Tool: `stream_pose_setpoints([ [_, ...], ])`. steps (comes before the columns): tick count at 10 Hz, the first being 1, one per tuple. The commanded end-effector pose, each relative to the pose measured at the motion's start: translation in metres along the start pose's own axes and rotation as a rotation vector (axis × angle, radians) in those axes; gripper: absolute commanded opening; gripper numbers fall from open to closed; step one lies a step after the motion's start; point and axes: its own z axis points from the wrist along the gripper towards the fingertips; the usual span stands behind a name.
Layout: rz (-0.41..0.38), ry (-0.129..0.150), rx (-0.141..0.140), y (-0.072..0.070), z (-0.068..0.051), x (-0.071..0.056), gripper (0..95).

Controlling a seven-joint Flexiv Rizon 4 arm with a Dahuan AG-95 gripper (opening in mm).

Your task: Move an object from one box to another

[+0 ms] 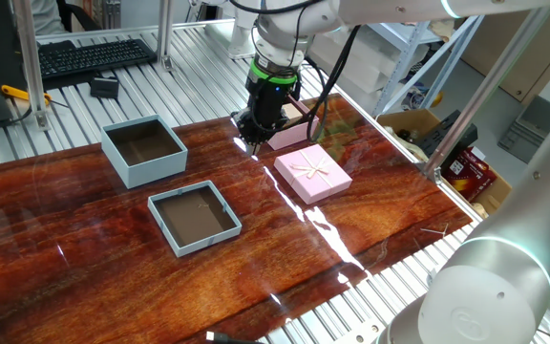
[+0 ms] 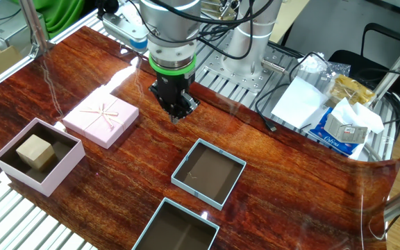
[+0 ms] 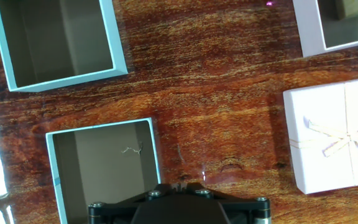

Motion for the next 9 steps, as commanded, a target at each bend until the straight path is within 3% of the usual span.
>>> stream_pose_setpoints([
  [1, -0.028, -0.007, 0.002, -0.001, 0.000, 0.000, 0.0],
  [3, -0.041, -0.008, 0.002, -0.005, 0.001, -0.003, 0.0],
  [9, -0.077, 0.010, 0.000, -0.038, 0.004, -0.032, 0.0],
])
